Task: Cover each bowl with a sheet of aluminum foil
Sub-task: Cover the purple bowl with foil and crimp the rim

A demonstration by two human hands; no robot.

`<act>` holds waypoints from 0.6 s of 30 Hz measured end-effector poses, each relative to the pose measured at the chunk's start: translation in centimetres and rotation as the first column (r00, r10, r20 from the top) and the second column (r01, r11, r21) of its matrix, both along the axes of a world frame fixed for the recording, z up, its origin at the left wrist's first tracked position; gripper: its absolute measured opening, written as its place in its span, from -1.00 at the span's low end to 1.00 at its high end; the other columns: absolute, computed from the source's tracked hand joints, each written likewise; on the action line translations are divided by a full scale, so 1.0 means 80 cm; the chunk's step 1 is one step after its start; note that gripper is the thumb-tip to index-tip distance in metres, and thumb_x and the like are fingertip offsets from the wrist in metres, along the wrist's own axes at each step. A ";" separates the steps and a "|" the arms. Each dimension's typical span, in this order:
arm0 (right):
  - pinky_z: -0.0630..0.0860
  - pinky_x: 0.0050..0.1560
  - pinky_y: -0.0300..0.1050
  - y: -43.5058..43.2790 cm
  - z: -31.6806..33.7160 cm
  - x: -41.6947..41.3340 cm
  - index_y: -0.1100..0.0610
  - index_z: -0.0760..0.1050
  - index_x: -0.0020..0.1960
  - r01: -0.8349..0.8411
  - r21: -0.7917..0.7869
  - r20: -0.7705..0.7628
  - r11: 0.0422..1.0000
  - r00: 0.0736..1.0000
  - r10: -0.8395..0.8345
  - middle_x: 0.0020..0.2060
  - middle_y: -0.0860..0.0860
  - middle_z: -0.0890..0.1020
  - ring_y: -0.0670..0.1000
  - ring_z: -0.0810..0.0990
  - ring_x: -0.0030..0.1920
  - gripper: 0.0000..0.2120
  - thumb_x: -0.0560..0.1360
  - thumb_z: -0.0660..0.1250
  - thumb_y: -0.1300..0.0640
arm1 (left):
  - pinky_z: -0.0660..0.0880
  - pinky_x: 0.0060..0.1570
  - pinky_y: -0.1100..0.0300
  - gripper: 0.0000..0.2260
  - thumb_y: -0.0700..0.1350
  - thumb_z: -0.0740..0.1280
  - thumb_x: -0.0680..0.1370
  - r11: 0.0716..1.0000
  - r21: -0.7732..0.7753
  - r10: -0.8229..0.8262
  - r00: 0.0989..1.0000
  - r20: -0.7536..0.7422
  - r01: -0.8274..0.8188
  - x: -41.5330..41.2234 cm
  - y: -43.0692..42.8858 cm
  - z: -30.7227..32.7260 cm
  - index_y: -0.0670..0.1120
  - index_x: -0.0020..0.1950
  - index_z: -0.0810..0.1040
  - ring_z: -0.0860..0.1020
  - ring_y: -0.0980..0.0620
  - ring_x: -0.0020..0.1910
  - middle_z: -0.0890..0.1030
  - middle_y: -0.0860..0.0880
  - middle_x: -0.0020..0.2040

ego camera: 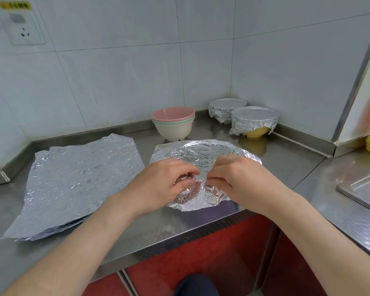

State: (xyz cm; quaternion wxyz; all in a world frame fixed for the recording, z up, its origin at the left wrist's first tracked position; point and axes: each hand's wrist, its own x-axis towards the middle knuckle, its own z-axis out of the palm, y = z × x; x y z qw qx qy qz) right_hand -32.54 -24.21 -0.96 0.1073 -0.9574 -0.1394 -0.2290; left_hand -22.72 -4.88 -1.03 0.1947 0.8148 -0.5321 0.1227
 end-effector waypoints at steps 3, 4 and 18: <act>0.50 -0.27 -0.04 -0.006 0.000 -0.001 0.04 0.66 -0.14 0.029 0.011 0.030 1.000 0.999 -0.029 -0.22 -0.03 0.60 0.07 0.59 -0.16 -0.72 0.47 0.21 -0.04 | 0.48 -0.03 0.15 -0.89 0.00 0.30 0.59 1.000 -0.007 0.011 1.000 -0.013 -0.012 -0.002 -0.002 0.000 0.04 0.09 0.53 0.52 0.20 -0.06 0.60 0.17 -0.03; 0.48 -0.28 -0.06 -0.007 0.000 -0.001 0.04 0.66 -0.15 0.034 0.018 0.039 0.999 0.999 -0.035 -0.23 -0.03 0.60 0.06 0.59 -0.17 -0.72 0.48 0.21 -0.04 | 0.47 -0.03 0.15 -0.89 0.00 0.30 0.59 1.000 -0.005 0.003 1.000 -0.005 -0.004 -0.001 -0.004 0.000 0.04 0.08 0.54 0.51 0.20 -0.05 0.60 0.17 -0.04; 0.55 -0.26 0.03 0.005 -0.015 0.014 0.09 0.64 -0.12 0.007 -0.006 0.118 1.000 0.993 -0.006 -0.23 0.01 0.59 0.13 0.57 -0.17 -0.95 0.43 0.48 0.15 | 0.47 -0.14 0.17 -0.84 0.00 0.34 0.52 0.992 -0.116 -0.033 0.979 0.202 0.057 0.005 -0.013 -0.004 -0.03 -0.09 0.69 0.53 0.07 -0.16 0.63 0.08 -0.18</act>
